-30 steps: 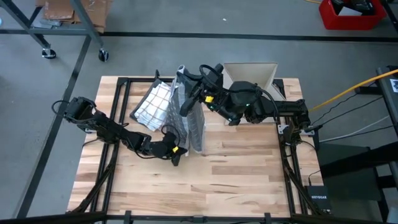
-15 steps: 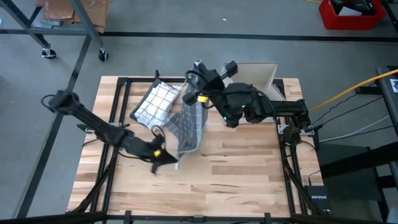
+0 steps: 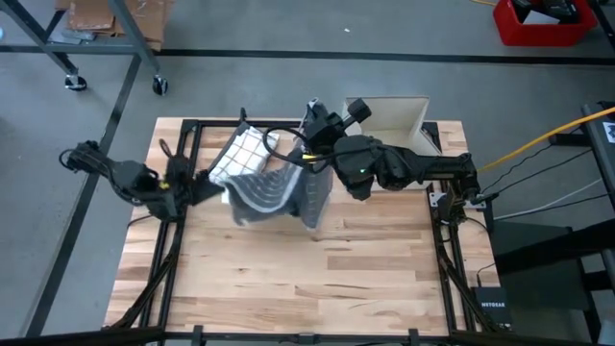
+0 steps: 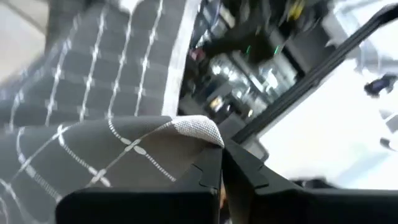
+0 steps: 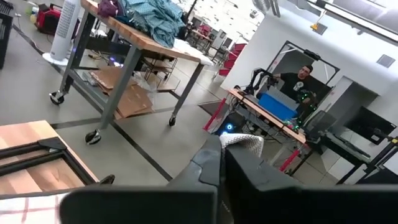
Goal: Fold towel
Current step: Fold the gray white kitchen towel
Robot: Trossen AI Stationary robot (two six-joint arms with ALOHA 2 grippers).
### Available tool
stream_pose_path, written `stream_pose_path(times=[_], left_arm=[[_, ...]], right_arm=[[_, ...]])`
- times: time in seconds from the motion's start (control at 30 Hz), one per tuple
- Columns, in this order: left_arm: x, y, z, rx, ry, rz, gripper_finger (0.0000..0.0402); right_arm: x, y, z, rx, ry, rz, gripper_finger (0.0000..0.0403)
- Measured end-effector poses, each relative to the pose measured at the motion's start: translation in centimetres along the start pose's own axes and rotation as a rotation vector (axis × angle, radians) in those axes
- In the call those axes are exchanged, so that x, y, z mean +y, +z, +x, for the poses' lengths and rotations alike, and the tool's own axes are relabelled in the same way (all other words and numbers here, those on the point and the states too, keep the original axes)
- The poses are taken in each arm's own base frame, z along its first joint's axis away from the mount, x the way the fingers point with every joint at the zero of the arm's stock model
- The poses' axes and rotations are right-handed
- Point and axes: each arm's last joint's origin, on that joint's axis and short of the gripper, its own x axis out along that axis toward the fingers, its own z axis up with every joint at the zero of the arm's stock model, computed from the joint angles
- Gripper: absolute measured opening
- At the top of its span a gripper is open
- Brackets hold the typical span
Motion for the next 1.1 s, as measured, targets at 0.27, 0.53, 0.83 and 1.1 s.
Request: stream_pose_path(times=[0.27,0.53,0.83,1.1], left_arm=[[0.0,1.7,-1.2,-0.107,-0.031,0.041,0.0000],[-0.4,3.0,-1.2,-0.240,-0.051,0.100,0.0000],[-1.1,5.0,-1.7,-0.448,-0.101,0.151,0.0000],[-0.8,5.0,-1.2,-0.464,-0.066,0.160,0.0000]], right_arm=[[0.1,-0.1,0.0,0.005,0.004,-0.017,0.0088],[-0.1,-0.2,0.0,0.028,-0.048,-0.015,0.0123],[-0.2,-1.3,-0.1,0.113,-0.191,-0.071,0.0124],[-0.6,-1.5,0.2,0.160,-0.292,-0.138,0.0125]])
